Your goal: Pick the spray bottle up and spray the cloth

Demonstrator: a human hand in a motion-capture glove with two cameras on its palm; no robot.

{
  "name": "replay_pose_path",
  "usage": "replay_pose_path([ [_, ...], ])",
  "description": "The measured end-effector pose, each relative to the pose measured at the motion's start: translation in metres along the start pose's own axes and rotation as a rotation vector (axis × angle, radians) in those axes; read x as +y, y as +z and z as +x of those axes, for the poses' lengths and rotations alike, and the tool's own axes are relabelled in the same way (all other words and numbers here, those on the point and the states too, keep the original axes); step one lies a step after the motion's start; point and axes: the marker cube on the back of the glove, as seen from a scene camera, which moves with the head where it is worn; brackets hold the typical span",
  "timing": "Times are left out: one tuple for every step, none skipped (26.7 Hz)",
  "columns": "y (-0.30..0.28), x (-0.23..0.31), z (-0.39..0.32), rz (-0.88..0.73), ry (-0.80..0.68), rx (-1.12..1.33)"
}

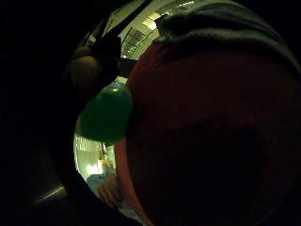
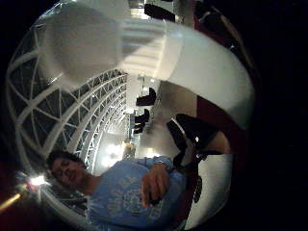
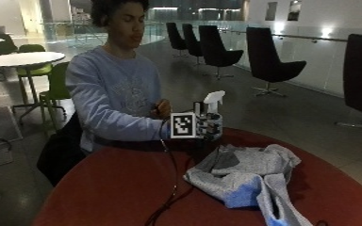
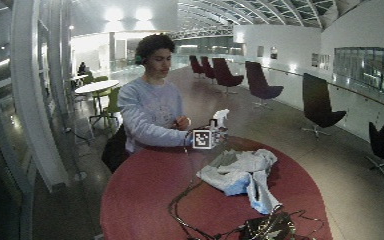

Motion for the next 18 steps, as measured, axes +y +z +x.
replay_pose_path([
  [-0.009, 0.006, 0.0, 0.006, -0.008, 0.019],
  [-0.019, 0.013, 0.0, 0.017, -0.013, 0.038],
  [-0.031, 0.02, 0.001, 0.032, -0.017, 0.06],
  [-0.043, 0.028, 0.002, 0.051, -0.02, 0.089],
  [-0.058, 0.037, 0.005, 0.071, -0.02, 0.128],
  [-0.073, 0.048, 0.009, 0.092, -0.018, 0.173],
  [-0.09, 0.06, 0.014, 0.111, -0.014, 0.221],
  [-0.106, 0.073, 0.02, 0.129, -0.007, 0.265],
  [-0.122, 0.085, 0.024, 0.147, 0.001, 0.304],
  [-0.136, 0.097, 0.028, 0.166, 0.008, 0.336],
  [-0.149, 0.107, 0.032, 0.187, 0.015, 0.364],
  [-0.163, 0.117, 0.036, 0.208, 0.024, 0.388],
  [-0.175, 0.126, 0.04, 0.227, 0.033, 0.411],
  [-0.188, 0.135, 0.044, 0.243, 0.045, 0.432],
  [-0.199, 0.143, 0.048, 0.255, 0.056, 0.45],
  [-0.208, 0.15, 0.052, 0.265, 0.067, 0.465],
  [-0.215, 0.155, 0.056, 0.272, 0.076, 0.476],
  [-0.219, 0.158, 0.058, 0.276, 0.08, 0.482],
])
